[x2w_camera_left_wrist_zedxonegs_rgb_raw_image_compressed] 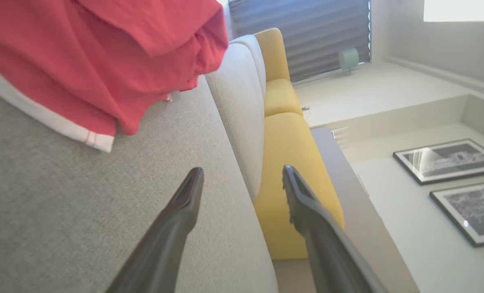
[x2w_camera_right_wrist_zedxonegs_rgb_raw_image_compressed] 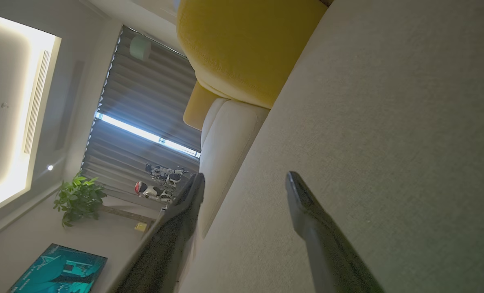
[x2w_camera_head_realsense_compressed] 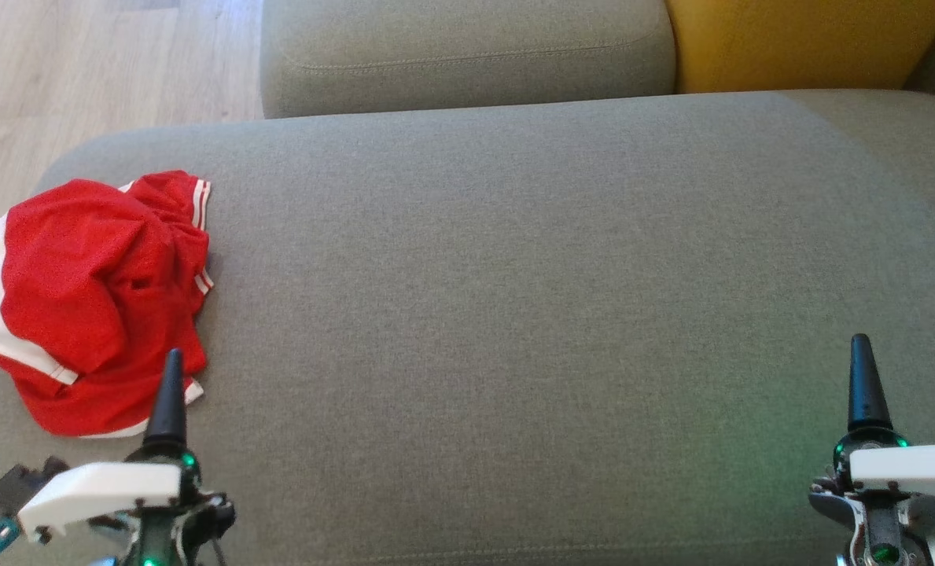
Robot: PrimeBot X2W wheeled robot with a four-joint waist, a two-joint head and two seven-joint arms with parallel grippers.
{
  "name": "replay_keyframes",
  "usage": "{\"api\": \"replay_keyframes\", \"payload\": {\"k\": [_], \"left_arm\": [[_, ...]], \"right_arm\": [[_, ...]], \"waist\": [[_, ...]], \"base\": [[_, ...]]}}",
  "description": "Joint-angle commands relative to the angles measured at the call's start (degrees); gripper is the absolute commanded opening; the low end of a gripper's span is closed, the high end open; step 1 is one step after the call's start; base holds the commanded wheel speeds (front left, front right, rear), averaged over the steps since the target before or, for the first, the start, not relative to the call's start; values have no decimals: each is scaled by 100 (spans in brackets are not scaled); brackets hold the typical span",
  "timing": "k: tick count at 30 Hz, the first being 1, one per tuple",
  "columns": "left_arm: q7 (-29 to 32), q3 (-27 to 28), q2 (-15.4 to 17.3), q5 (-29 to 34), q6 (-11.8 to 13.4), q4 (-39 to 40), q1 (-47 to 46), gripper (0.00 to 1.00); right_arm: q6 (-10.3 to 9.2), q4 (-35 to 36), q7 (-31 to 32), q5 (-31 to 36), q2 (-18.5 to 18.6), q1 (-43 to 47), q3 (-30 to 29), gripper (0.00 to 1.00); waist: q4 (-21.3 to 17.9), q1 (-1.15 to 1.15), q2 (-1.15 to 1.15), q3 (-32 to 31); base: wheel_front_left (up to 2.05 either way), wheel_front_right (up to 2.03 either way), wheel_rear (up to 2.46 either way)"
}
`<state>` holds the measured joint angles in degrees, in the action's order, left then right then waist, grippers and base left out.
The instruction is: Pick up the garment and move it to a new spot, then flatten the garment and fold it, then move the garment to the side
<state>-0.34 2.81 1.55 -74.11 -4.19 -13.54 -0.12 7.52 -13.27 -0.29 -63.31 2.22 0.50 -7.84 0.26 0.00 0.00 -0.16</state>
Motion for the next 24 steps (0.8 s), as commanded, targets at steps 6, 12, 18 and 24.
{"api": "replay_keyframes", "payload": {"k": [6, 12, 18, 24], "left_arm": [[-146, -135, 73, 726, 218, 495, -301, 100], [-230, -291, 77, 1304, 378, 796, -350, 100], [-330, -565, 81, 1894, 536, 961, -358, 100], [-430, -847, 86, 2553, 618, 1113, -439, 100]], "right_arm": [[-1, 409, -138, 737, 34, -339, 134, 100], [-1, 619, -223, 1269, 36, -379, 257, 100], [-1, 835, -324, 1954, 38, -411, 439, 100], [-2, 997, -425, 2585, 41, -440, 605, 100]], "waist": [[3, 0, 0, 1], [9, 0, 0, 8], [10, 0, 0, 14], [1, 0, 0, 30]], "base": [[0, 0, 0], [0, 0, 0], [0, 0, 0], [0, 0, 0]]}}
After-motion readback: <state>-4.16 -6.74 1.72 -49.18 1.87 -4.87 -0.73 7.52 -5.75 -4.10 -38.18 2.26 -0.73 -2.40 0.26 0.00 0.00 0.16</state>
